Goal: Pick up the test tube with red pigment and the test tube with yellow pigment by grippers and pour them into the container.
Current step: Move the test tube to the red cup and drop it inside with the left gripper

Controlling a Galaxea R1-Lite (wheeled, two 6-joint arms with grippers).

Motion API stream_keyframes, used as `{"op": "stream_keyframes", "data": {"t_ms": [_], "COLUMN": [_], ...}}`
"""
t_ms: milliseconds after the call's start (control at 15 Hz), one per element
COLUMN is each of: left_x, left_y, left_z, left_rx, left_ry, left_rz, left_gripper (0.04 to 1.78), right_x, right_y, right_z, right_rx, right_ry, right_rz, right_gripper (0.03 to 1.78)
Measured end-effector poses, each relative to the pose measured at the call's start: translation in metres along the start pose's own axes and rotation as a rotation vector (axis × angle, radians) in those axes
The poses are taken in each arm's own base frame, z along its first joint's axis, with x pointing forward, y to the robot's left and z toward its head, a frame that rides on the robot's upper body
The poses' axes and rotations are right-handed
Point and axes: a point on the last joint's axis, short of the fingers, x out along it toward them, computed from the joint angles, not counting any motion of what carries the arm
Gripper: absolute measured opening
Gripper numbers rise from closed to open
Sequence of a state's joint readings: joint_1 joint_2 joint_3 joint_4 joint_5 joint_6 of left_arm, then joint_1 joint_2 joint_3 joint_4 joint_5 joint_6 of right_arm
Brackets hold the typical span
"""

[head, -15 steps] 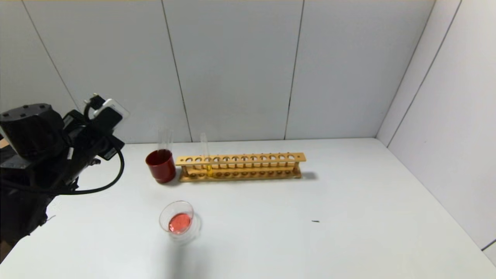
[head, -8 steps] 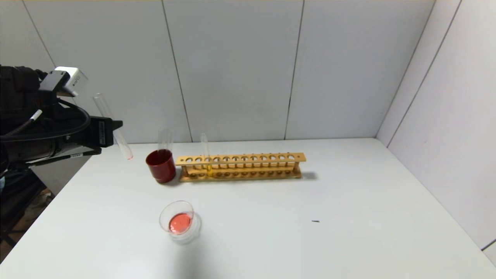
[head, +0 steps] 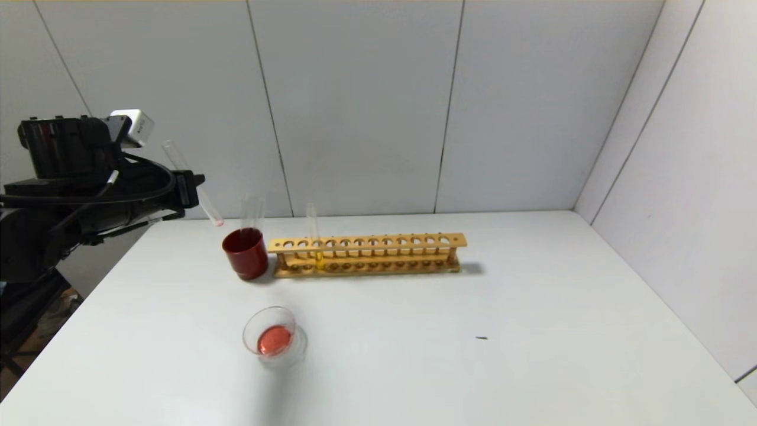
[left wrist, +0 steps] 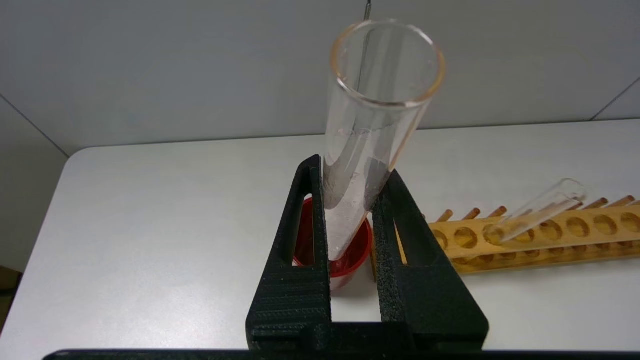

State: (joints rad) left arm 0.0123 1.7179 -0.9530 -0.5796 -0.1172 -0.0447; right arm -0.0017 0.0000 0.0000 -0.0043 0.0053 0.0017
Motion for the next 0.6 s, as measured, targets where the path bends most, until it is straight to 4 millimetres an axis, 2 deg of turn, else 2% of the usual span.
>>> {"op": "stream_keyframes", "data": {"t_ms": [600], "left_x": [0.042], "left_y": [0.009], "left_z": [-0.033], "left_rx": [-0.008], "left_ry": [0.103], "left_rz": [0.014], "left_gripper": [0.30], "right_x": [0.000], "right_y": [0.000], "right_z": [0.000], "right_rx": [0.000], "right_ry": [0.000], "right_rz": [0.000], "right_gripper": [1.75]}}
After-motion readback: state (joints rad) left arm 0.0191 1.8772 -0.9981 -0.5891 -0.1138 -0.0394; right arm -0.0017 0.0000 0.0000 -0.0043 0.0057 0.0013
